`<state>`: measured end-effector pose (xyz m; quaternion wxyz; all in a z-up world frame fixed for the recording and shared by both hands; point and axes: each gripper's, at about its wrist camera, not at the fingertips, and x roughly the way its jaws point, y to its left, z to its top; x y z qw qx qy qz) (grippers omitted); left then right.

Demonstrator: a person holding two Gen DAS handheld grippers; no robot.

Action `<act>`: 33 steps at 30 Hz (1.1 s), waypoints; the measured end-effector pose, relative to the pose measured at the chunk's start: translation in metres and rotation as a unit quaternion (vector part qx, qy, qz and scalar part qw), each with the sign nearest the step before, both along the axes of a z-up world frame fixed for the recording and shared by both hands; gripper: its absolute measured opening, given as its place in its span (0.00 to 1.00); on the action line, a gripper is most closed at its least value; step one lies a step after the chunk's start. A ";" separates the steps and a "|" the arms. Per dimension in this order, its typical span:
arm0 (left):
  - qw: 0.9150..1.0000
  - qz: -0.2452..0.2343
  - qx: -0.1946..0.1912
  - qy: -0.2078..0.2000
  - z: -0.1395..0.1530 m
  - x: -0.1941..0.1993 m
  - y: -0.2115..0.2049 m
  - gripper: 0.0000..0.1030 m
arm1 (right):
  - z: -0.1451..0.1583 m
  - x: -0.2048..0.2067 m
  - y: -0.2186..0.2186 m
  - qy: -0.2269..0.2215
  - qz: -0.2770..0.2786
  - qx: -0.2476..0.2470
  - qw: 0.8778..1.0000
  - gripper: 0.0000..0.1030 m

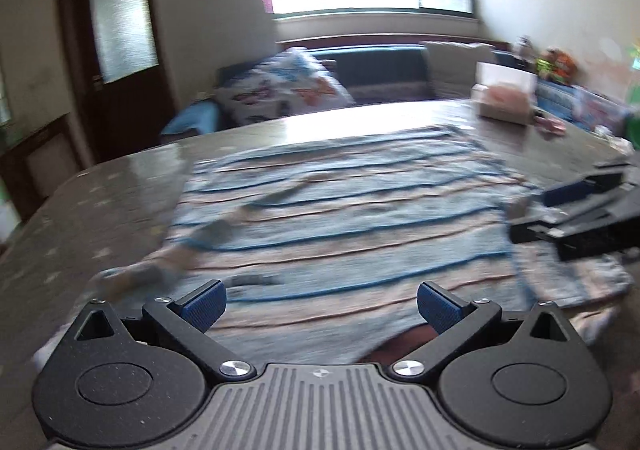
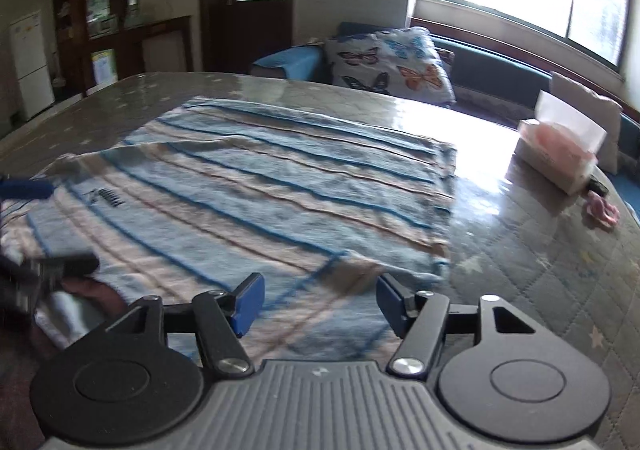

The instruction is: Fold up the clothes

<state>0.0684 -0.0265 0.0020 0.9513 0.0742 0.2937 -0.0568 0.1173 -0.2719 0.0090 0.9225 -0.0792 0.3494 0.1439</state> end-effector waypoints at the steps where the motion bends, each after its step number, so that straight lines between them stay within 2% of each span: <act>1: 1.000 0.017 0.000 -0.001 0.000 -0.002 0.012 1.00 | 0.001 -0.002 0.005 0.000 0.008 -0.002 1.000 0.64; 5: 0.996 0.089 -0.005 0.000 -0.002 -0.010 0.066 1.00 | 0.002 -0.009 0.034 0.000 0.049 -0.008 0.999 0.71; 8: 0.990 0.137 -0.010 0.009 -0.007 -0.015 0.101 1.00 | -0.001 -0.011 0.055 0.003 0.074 -0.013 0.997 0.71; 20: 0.973 0.227 -0.009 0.032 -0.025 -0.026 0.171 0.97 | -0.013 -0.025 0.143 0.024 0.177 -0.015 0.984 0.72; 27: 0.973 0.224 -0.037 0.037 -0.027 -0.028 0.188 0.86 | -0.004 -0.037 0.172 0.017 0.227 -0.039 0.973 0.72; 30: 0.973 0.215 -0.066 0.042 -0.029 -0.022 0.192 0.77 | 0.000 -0.030 0.187 0.012 0.233 -0.033 0.972 0.73; 32: 0.974 0.209 -0.079 0.044 -0.029 -0.021 0.195 0.68 | 0.000 -0.022 0.198 0.012 0.236 -0.028 0.971 0.73; 33: 0.974 0.206 -0.083 0.044 -0.028 -0.021 0.196 0.67 | -0.001 -0.018 0.204 0.012 0.237 -0.027 0.971 0.73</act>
